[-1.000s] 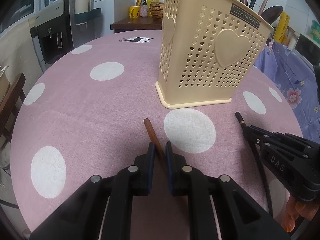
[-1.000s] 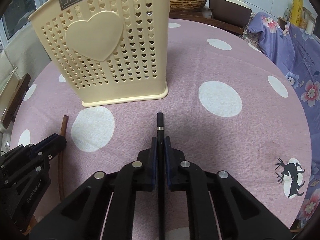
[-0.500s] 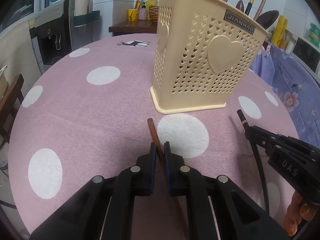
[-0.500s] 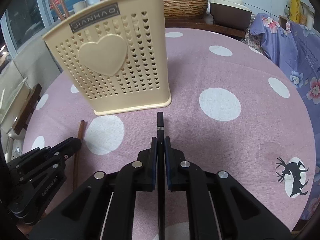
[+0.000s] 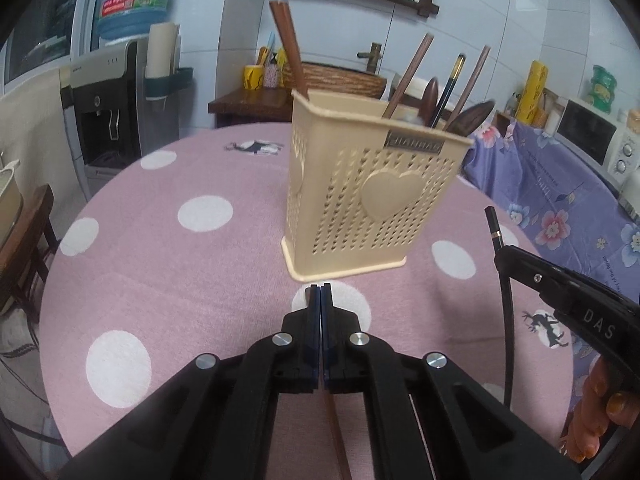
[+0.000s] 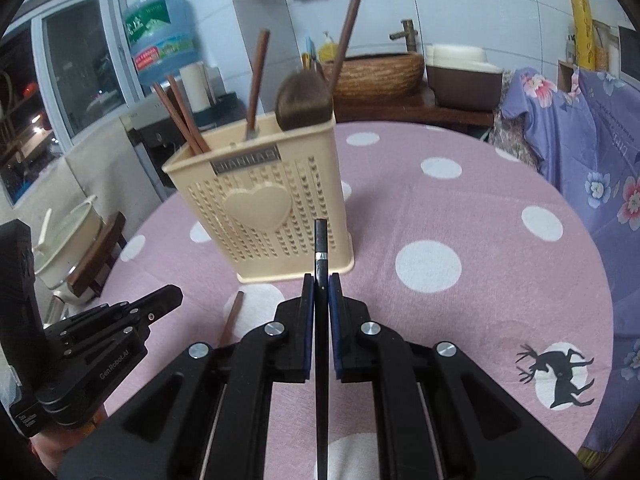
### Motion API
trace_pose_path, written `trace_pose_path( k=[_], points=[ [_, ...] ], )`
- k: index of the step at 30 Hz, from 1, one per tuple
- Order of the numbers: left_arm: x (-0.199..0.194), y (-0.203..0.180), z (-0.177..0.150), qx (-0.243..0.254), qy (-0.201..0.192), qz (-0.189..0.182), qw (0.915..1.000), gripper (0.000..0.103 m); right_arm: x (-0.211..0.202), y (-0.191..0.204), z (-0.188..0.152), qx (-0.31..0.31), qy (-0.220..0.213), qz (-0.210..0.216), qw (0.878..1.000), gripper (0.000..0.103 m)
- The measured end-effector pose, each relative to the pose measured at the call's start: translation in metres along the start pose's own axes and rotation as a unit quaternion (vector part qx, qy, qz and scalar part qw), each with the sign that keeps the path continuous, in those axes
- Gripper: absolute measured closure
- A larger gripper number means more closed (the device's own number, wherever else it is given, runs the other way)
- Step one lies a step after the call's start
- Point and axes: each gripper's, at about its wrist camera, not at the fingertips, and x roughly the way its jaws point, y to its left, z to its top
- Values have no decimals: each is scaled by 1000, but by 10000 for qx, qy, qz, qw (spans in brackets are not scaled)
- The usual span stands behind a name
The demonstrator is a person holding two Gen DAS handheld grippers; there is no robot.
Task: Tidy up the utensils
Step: 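Lift both chopsticks and carry them up over the beige holder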
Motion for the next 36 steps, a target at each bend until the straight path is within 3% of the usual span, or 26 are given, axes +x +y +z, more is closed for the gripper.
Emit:
trace_pose_path(
  k=[9,18,20,22,23,27,36],
  points=[
    [-5,6,6,-31,-64,151,9999,101,-18,-3,8,-5,-189,20,9998,95],
    [28,10,-10,113,662,237,9975,97,-20,-7,8,45,-212,35,9998,95],
    [40,8,-13,150,884,218,9957,76,-21,-6,8,39,-223,22,9997,95],
    [51,7,-17,146,1012,181,9946,63,-23,-6,8,35,-242,18,9997,95],
    [53,7,-19,143,1051,162,9942,62,-24,-6,8,34,-259,11,9997,95],
    [69,4,-23,204,1152,324,9926,63,-26,-6,8,24,-278,-24,9996,95],
    [78,-10,-21,512,1013,766,9906,82,-26,-5,6,22,-260,-20,9997,95]
  ],
)
